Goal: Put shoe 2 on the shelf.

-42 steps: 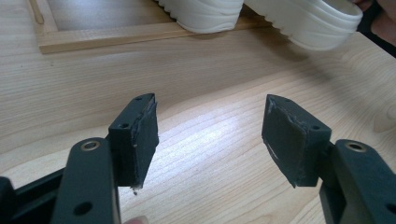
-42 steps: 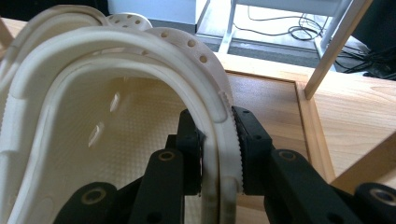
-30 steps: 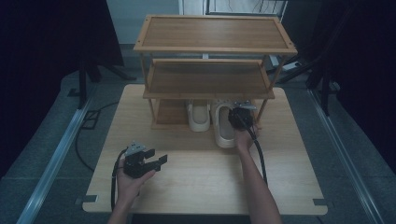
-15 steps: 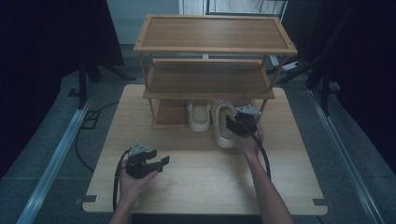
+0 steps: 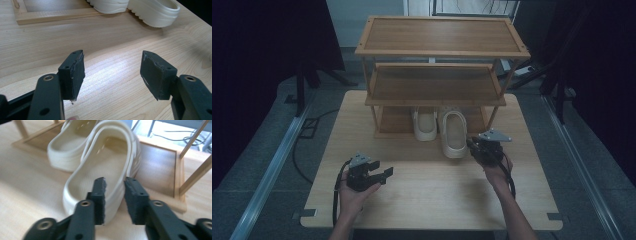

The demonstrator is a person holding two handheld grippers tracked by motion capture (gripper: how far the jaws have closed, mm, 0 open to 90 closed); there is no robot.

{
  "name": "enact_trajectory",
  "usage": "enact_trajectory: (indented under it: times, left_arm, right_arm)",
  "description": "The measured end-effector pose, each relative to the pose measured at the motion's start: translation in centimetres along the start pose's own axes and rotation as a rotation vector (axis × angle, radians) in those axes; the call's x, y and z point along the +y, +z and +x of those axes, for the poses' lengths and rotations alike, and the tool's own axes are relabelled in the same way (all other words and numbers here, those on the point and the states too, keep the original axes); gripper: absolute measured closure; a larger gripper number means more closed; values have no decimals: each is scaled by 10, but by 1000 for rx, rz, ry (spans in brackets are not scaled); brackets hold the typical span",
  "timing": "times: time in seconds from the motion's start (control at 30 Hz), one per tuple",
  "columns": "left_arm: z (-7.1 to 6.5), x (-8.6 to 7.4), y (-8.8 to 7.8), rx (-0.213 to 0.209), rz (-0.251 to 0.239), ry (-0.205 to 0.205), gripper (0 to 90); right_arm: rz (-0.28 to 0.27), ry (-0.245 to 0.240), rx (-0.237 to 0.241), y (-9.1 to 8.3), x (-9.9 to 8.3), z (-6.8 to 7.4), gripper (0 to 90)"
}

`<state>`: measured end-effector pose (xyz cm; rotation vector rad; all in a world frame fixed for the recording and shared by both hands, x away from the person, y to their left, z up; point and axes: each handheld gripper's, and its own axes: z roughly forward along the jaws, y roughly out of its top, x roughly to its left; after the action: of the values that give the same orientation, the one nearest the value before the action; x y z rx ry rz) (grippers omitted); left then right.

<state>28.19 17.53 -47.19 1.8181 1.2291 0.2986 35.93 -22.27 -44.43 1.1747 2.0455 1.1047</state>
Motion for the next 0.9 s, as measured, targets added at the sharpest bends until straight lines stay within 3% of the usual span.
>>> enact_trajectory:
  times: [0.03, 0.1, 0.2, 0.23, 0.37, 0.57, 0.9]
  left_arm:
    - [0, 0, 0, -1, 2, 0, 364]
    - [0, 0, 1, -3, 6, -1, 364]
    - [0, 0, 1, -2, 8, -1, 364]
    - [0, 0, 1, -2, 8, -1, 364]
    - [-1, -1, 1, -1, 8, 0, 364]
    - [0, -1, 2, -1, 11, -3, 363]
    - [3, -2, 2, 1, 11, -8, 363]
  right_arm:
    - [14, -18, 24, -6, -6, 0, 817]
    - [22, -23, 34, -8, -9, 1, 837]
    - [64, -41, 91, -12, -22, 7, 896]
    - [95, -63, 107, -11, -30, 11, 899]
    - [135, -64, 130, -6, -39, 14, 900]
    - [188, -72, 125, 11, -41, 16, 900]
    - [190, -19, 100, 28, -31, 8, 900]
